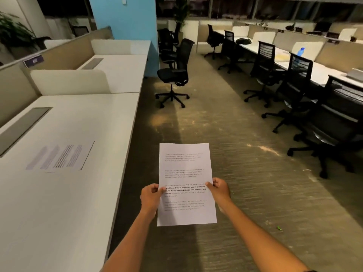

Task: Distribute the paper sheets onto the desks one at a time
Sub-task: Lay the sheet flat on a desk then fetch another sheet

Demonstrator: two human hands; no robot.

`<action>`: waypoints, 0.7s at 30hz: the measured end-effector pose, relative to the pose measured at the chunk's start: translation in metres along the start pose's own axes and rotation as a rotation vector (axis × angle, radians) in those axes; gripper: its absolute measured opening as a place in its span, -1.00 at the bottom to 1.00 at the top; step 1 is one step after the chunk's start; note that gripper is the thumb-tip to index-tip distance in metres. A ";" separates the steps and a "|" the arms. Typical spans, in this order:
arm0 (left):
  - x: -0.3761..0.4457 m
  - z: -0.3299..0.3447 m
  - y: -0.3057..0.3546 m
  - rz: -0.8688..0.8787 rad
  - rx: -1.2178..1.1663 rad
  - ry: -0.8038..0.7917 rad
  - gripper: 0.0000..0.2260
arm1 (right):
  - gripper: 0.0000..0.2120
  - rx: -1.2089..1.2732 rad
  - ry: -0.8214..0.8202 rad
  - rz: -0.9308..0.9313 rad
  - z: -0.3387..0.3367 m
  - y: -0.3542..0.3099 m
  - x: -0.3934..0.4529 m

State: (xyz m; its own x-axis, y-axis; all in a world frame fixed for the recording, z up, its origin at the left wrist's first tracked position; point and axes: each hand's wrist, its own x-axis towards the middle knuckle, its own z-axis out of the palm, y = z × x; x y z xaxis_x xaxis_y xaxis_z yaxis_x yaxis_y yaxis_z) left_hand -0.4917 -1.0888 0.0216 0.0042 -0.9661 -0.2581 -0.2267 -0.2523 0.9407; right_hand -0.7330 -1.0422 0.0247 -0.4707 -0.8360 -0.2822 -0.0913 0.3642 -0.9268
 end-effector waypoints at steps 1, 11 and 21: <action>0.016 0.002 0.003 -0.007 0.006 -0.005 -0.94 | -0.97 0.008 0.017 0.004 0.005 -0.003 0.014; 0.188 0.037 0.036 -0.048 0.028 -0.020 -0.93 | -0.97 0.038 0.026 0.062 0.046 -0.041 0.191; 0.365 0.097 0.108 -0.084 0.034 0.028 -0.90 | -0.86 -0.022 0.001 0.042 0.056 -0.123 0.388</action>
State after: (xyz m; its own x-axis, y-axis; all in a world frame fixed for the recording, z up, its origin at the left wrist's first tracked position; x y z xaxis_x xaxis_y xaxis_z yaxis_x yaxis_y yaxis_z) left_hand -0.6093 -1.4636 0.0079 0.0515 -0.9428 -0.3294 -0.2576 -0.3312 0.9077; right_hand -0.8556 -1.4345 0.0151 -0.4756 -0.8193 -0.3203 -0.0910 0.4080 -0.9084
